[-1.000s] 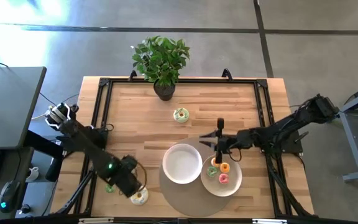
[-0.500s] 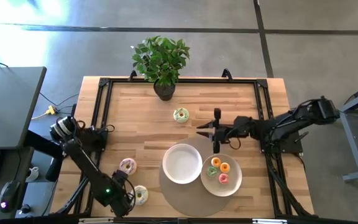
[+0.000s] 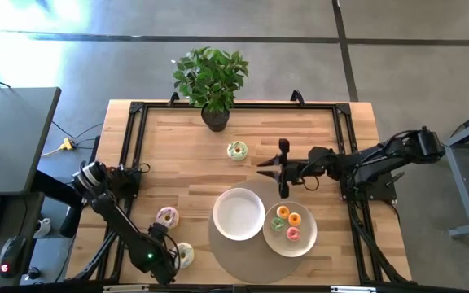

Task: Pick & Place donuts
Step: Put the small green doughnut on the gray plate

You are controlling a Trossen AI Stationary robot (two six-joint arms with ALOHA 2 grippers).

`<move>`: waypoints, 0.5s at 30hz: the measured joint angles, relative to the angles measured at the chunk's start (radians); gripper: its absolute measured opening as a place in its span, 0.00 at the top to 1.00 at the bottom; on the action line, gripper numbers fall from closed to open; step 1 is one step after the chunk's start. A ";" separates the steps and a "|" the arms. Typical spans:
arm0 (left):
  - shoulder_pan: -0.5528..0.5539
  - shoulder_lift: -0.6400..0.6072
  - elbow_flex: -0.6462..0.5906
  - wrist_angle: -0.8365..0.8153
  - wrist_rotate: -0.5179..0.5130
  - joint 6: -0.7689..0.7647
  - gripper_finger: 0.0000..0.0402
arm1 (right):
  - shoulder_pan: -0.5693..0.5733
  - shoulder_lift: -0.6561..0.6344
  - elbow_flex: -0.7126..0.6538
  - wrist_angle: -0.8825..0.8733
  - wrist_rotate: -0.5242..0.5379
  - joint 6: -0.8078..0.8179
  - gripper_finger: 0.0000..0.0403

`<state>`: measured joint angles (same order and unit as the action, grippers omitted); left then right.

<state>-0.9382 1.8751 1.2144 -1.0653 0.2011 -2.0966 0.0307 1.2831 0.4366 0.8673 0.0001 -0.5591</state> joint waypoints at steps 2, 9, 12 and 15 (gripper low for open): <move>0.000 0.010 0.000 0.000 0.002 0.024 0.66 | 0.000 0.000 0.000 0.000 -0.005 0.000 0.78; 0.048 0.007 0.001 -0.028 -0.036 0.124 0.86 | 0.000 0.000 0.000 -0.003 -0.049 0.000 0.78; 0.082 0.002 0.001 -0.085 -0.065 0.151 0.97 | 0.002 0.000 0.000 -0.010 -0.147 0.001 0.78; 0.126 -0.007 -0.001 -0.118 -0.082 0.198 0.97 | 0.003 0.000 0.000 -0.010 -0.244 0.001 0.78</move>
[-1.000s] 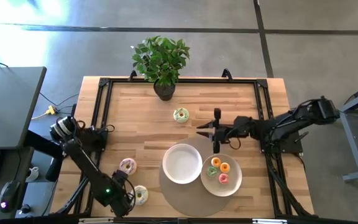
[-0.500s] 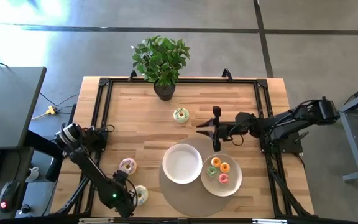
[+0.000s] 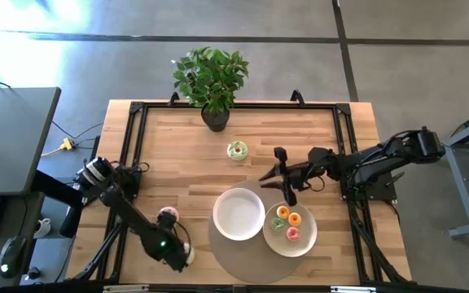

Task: Pick & Place donuts
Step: Put the small green doughnut on the gray plate

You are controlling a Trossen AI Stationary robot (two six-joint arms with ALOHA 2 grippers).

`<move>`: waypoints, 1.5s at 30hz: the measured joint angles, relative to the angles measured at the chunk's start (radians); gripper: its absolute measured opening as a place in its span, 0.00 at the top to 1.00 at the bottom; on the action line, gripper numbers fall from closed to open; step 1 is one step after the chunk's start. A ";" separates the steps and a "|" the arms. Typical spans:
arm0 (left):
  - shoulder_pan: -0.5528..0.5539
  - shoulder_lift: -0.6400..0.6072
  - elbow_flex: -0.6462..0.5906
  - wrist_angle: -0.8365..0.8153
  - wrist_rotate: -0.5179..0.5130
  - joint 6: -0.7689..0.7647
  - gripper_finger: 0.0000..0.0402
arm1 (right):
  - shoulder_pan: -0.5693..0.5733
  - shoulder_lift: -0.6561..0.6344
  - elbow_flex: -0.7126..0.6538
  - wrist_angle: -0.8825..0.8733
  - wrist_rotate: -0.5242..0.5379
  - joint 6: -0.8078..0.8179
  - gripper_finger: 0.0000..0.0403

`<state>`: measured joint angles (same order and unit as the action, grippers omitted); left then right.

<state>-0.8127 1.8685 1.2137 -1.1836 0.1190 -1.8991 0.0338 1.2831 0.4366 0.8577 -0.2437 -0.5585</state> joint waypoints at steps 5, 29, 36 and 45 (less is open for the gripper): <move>0.091 -0.049 0.021 0.002 -0.069 0.205 0.99 | 0.000 0.000 0.000 0.000 -0.032 0.021 0.78; 0.026 -0.052 0.066 0.076 0.231 0.217 0.68 | 0.002 0.000 0.000 -0.113 -0.048 0.060 0.78; -0.042 -0.051 0.065 0.020 0.186 -0.039 0.64 | 0.002 0.000 0.000 0.075 -0.048 -0.059 0.78; -0.139 -0.051 0.065 0.049 0.174 -0.268 0.64 | -0.001 0.000 0.000 0.110 -0.048 -0.078 0.78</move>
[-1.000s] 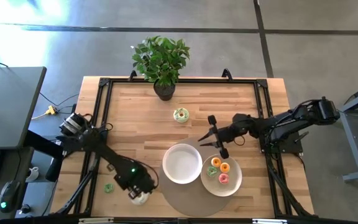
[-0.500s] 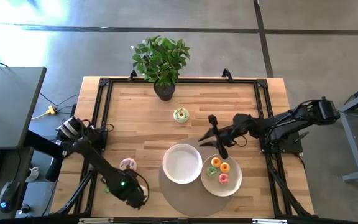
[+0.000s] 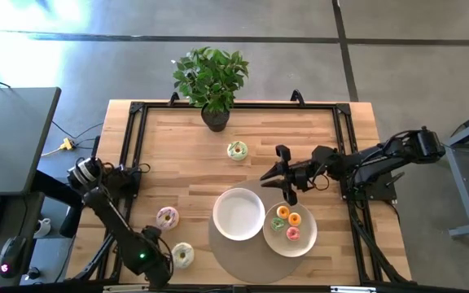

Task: Pick & Place donuts
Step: Put the small green doughnut on the gray plate

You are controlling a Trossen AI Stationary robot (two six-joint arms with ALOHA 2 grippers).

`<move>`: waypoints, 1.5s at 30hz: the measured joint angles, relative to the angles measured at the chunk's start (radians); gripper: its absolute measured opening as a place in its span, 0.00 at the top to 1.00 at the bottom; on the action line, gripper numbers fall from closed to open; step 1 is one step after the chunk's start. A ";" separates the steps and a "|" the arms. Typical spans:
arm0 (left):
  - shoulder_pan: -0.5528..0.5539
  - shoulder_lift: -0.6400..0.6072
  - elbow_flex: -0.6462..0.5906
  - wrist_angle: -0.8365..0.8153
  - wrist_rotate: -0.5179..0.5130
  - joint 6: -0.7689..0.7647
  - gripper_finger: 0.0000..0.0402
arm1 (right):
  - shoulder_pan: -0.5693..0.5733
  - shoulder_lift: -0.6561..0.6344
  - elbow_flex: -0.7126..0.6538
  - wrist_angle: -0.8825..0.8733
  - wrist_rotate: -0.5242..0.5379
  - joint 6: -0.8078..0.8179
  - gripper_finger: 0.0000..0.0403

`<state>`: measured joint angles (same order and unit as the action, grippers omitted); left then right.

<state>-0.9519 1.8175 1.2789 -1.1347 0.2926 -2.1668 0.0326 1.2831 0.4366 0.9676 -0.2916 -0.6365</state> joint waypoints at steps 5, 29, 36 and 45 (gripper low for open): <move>-0.037 0.000 0.000 -0.007 -0.042 -0.089 0.65 | 0.000 0.000 0.000 -0.005 0.000 0.008 0.78; -0.046 0.000 -0.204 0.133 -0.008 0.042 0.97 | 0.000 0.000 0.000 -0.067 0.000 0.066 0.78; 0.059 -0.010 -0.154 0.046 -0.046 0.183 0.98 | 0.002 0.000 0.000 -0.122 -0.083 0.054 0.78; 0.265 -0.016 0.057 -0.115 -0.339 0.612 0.99 | 0.058 0.000 0.000 -0.173 0.013 0.073 0.67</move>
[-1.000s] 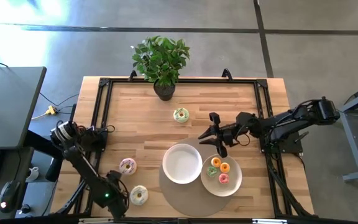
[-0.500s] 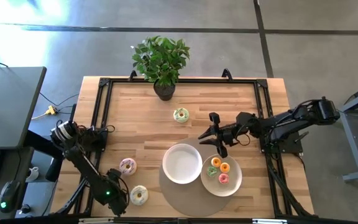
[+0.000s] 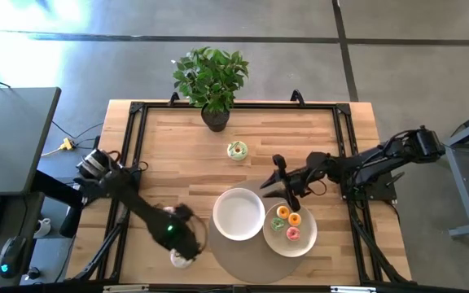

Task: Pick & Place donuts
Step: Put the small green doughnut on the gray plate

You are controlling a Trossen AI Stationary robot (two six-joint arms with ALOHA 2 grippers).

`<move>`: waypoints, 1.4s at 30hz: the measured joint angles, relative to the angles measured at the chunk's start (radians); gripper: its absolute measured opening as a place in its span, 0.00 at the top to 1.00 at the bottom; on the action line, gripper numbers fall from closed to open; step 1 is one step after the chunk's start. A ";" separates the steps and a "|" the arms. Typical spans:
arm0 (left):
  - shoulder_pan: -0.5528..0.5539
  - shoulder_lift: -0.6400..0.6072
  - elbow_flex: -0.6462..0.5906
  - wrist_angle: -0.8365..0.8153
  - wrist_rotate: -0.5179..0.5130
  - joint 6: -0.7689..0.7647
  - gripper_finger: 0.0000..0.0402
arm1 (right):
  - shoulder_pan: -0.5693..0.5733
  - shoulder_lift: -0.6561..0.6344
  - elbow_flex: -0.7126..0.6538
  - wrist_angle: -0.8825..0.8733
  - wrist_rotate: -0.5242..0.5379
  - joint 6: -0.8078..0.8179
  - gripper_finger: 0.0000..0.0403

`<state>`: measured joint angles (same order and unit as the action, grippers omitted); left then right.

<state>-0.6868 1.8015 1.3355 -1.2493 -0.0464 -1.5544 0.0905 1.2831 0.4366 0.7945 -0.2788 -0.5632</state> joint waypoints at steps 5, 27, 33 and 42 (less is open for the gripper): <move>0.109 0.000 0.135 0.050 -0.273 0.327 0.99 | 0.032 0.000 0.000 -0.052 0.000 0.053 0.54; 0.516 0.074 0.212 0.758 0.024 1.462 0.99 | 0.081 0.001 0.000 -0.257 0.253 0.380 0.54; 0.533 0.100 0.212 0.775 0.058 1.516 0.99 | 0.081 0.001 -0.001 -0.272 0.314 0.376 0.54; 0.531 0.100 0.212 0.791 -0.040 1.526 0.99 | 0.081 0.001 -0.001 -0.281 0.203 0.350 0.56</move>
<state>-0.1555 1.9018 1.5478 -0.4587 -0.0865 -0.0280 0.1711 1.2839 0.4358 0.5135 -0.0759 -0.2136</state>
